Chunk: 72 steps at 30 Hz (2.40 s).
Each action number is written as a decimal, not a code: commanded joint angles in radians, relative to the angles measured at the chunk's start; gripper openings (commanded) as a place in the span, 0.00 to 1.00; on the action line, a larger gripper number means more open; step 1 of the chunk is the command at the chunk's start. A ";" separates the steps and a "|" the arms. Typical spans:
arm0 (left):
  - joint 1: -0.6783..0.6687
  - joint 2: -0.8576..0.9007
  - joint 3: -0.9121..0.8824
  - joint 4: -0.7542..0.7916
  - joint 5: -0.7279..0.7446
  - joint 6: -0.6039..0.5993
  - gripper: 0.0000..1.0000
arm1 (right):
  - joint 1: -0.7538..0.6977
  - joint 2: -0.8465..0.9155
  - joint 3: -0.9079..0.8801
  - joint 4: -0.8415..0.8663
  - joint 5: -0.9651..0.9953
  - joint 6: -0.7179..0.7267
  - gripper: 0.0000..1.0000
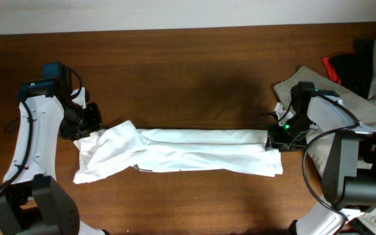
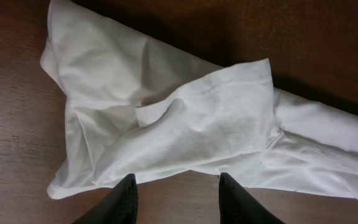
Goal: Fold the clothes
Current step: 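Grasp both ends of the folded strip with left and right grippers, then fold the right end of the strip leftward over the middle with the right gripper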
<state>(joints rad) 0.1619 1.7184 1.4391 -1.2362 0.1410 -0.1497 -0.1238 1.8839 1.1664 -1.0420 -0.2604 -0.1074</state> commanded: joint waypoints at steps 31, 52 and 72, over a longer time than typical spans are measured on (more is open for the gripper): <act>-0.002 -0.016 0.011 -0.004 -0.007 0.013 0.46 | 0.048 -0.010 -0.077 0.086 -0.006 0.142 0.52; -0.002 -0.016 0.011 -0.016 -0.007 0.013 0.46 | 0.536 0.023 0.362 -0.086 0.188 0.397 0.04; -0.002 -0.016 0.001 -0.007 -0.007 0.013 0.57 | 0.686 0.073 0.357 0.106 0.270 0.378 0.45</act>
<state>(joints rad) 0.1619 1.7184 1.4391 -1.2510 0.1383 -0.1490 0.5625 1.9633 1.5204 -0.9680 0.0032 0.2619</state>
